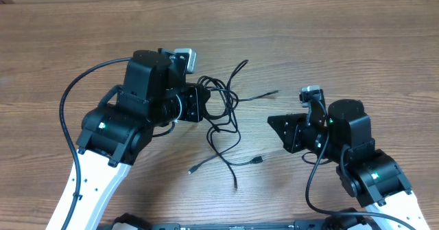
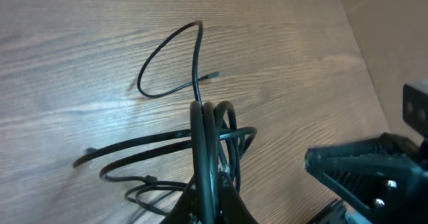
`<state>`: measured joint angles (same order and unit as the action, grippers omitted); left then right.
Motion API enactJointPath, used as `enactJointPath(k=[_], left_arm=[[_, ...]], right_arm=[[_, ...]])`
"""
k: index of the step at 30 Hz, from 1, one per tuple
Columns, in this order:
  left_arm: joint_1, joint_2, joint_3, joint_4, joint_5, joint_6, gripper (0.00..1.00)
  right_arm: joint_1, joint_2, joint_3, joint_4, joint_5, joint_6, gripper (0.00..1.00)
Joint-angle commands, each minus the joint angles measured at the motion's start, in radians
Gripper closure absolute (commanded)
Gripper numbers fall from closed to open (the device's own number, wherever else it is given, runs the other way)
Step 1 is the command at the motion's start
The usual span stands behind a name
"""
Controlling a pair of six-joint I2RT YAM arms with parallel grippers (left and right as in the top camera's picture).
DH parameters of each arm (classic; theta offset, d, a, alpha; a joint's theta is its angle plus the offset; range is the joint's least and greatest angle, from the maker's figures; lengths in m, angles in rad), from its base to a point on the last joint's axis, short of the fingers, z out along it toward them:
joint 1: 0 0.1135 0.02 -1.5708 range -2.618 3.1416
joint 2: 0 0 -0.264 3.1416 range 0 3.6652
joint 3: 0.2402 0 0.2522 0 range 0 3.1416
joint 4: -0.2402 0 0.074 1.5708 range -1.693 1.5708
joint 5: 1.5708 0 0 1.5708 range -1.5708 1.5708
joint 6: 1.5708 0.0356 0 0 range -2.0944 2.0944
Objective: Untangle cables
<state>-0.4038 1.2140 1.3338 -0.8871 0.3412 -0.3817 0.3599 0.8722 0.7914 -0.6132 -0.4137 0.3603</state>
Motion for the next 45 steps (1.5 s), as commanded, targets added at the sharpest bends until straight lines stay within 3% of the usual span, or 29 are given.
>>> enactJointPath(k=[1,3,4,11,20,45], left_arm=[[0.004,0.001,0.015,0.008,0.054,0.143,0.96],[0.004,0.001,0.015,0.008,0.061,0.133,0.96],[0.004,0.001,0.015,0.009,0.072,0.126,0.96],[0.004,0.002,0.015,0.01,0.21,0.069,0.96],[-0.056,0.002,0.015,0.059,0.257,0.032,0.96],[-0.09,0.002,0.014,0.037,0.224,0.0,0.96]], right_arm=[[-0.002,-0.011,0.006,0.008,-0.051,-0.09,0.35],[-0.002,-0.011,0.006,0.017,-0.081,-0.1,0.15],[-0.002,-0.011,0.006,0.022,-0.082,-0.1,0.0],[-0.002,-0.01,0.006,0.1,-0.082,-0.095,0.0],[-0.002,0.031,0.006,0.132,-0.058,-0.102,0.0],[-0.002,0.085,0.006,0.153,0.044,-0.107,0.0]])
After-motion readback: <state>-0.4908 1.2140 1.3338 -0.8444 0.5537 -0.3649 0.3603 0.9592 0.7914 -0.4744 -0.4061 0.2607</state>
